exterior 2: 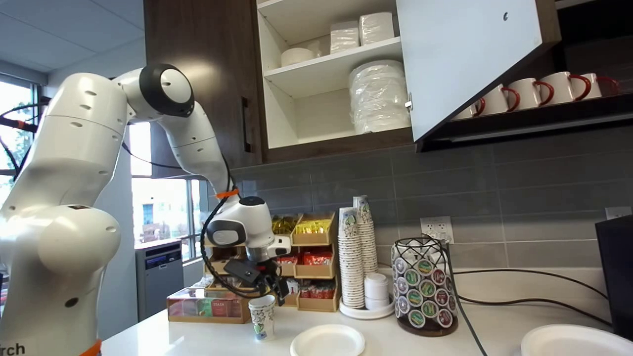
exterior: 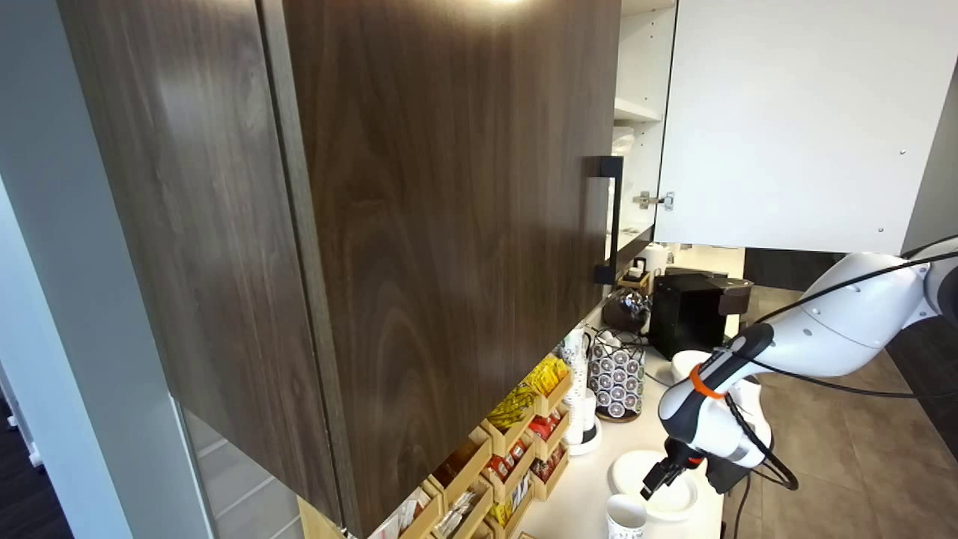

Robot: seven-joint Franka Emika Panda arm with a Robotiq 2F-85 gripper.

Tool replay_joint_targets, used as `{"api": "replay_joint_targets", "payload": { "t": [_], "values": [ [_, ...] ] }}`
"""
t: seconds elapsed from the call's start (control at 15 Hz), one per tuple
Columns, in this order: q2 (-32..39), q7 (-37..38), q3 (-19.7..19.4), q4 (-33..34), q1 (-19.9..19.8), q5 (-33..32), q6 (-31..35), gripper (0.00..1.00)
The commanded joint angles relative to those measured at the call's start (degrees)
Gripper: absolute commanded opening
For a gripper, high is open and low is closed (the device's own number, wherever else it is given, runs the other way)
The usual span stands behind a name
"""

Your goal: Remove the plate from the cupboard on top, put on the cupboard and then lift the cups and put them in the cupboard on top

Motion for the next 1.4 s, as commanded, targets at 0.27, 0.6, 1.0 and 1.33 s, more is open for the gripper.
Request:
{"api": "replay_joint_targets", "payload": {
  "t": [0.27, 0.6, 1.0, 1.33],
  "values": [
    [2.03, 2.36, 0.26, 0.87, 1.25, -0.25, -2.17, 1.00],
    [4.41, 3.73, 0.51, 2.66, 1.64, 0.00, -1.70, 1.00],
    [7.29, 4.28, 0.77, 5.57, 1.32, 0.91, -0.88, 0.66],
    [8.11, 5.33, 0.43, 6.00, 0.75, 0.93, -1.78, 0.27]
  ]
}}
